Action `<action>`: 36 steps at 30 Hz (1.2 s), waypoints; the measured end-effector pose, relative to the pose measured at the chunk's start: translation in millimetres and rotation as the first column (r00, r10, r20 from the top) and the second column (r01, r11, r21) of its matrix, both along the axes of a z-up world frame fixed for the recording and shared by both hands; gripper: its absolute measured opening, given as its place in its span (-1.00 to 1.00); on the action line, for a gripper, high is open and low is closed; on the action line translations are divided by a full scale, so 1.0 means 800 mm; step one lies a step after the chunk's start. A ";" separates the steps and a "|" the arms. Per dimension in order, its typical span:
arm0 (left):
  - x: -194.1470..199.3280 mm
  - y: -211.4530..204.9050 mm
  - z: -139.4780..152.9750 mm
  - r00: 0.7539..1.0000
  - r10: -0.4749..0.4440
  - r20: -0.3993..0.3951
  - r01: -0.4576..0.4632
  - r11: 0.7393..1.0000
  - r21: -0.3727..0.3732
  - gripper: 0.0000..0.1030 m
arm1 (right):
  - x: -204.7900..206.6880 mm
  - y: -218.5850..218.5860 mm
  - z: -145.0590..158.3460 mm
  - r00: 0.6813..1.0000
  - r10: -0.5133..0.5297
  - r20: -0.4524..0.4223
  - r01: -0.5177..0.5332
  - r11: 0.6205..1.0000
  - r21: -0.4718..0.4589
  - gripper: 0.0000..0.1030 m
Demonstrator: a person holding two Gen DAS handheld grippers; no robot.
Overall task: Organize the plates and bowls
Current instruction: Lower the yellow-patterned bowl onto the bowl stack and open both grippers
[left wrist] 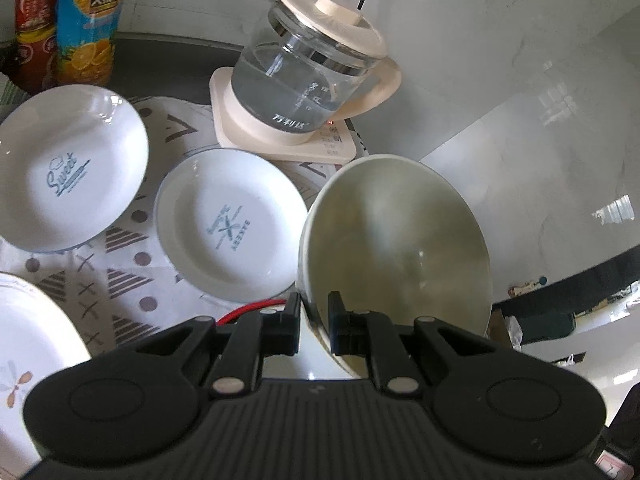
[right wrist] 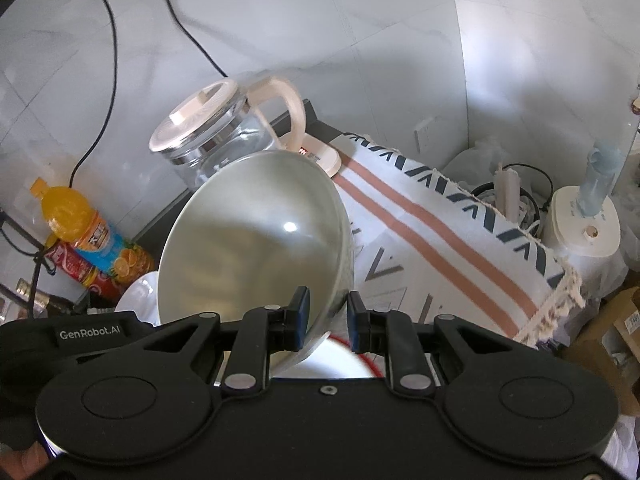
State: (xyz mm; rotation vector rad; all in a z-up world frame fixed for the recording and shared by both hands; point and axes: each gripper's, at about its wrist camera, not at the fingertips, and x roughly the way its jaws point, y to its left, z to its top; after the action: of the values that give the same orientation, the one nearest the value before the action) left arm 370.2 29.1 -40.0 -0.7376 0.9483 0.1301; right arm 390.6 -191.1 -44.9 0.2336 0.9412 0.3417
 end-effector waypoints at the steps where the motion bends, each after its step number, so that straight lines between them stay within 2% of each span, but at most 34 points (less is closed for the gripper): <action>1: -0.004 0.001 0.000 1.000 -0.005 -0.004 0.005 1.000 -0.001 -0.78 | -0.005 0.002 0.000 1.000 -0.001 0.001 0.001 1.000 -0.003 -0.62; 21: -0.067 0.009 -0.013 0.994 -0.106 -0.034 0.106 0.994 -0.011 -0.75 | -0.090 0.005 -0.025 0.998 -0.055 -0.031 0.054 0.998 -0.027 -0.63; 36: -0.087 0.006 -0.043 0.989 -0.117 -0.091 0.113 0.993 -0.045 -0.75 | -0.108 0.006 -0.049 0.995 -0.063 -0.076 0.058 0.997 -0.058 -0.63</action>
State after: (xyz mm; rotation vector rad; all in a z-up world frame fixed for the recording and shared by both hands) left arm 300.8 34.3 -74.5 -0.7167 1.0835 0.0449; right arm 304.2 -186.7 -84.3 0.2251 1.0170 0.2517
